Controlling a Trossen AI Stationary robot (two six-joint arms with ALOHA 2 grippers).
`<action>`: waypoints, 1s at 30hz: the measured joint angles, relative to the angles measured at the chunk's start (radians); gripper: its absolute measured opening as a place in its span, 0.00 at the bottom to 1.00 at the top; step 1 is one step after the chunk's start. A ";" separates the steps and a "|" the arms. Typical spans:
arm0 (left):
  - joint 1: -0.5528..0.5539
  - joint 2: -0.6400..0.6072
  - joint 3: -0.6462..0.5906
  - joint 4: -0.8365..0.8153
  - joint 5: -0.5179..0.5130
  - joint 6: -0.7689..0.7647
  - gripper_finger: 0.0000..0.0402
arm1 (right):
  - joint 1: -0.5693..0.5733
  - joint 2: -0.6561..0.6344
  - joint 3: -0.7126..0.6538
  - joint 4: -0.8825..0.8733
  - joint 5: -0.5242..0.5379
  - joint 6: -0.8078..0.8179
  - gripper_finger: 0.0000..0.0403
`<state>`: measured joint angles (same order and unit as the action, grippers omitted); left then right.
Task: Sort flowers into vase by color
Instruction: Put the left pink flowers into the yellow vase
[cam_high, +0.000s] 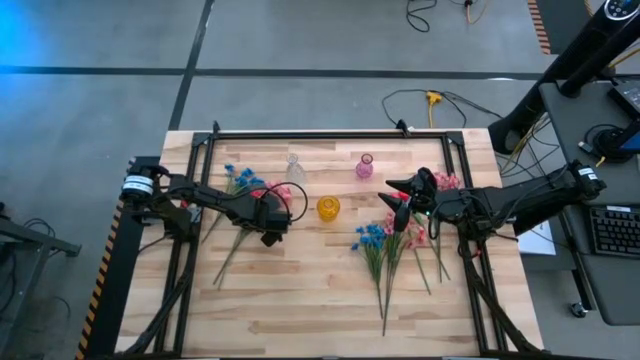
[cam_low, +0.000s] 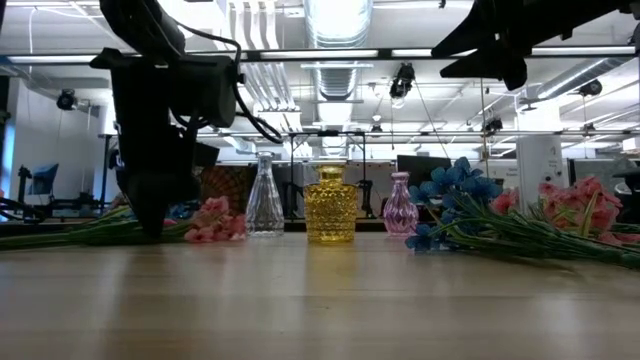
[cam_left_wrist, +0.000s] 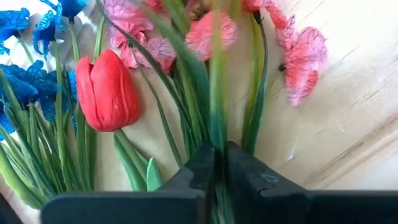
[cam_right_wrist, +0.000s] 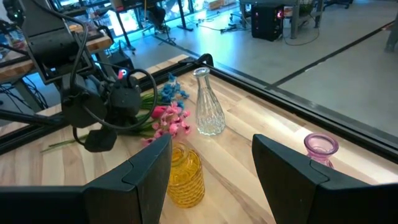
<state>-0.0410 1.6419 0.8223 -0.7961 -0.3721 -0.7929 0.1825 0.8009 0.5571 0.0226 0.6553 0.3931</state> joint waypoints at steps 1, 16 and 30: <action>0.000 -0.001 0.000 0.000 0.000 0.000 0.01 | 0.000 0.000 0.000 -0.001 0.000 0.000 0.53; -0.012 -0.186 0.001 -0.020 0.000 0.025 0.00 | 0.000 0.000 0.000 -0.012 -0.001 0.000 0.53; -0.078 -0.478 0.002 0.012 0.023 0.114 0.00 | 0.000 0.000 0.000 -0.019 -0.002 0.000 0.53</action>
<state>-0.1194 1.1641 0.8242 -0.7845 -0.3488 -0.6794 0.1825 0.8009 0.5571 0.0040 0.6537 0.3935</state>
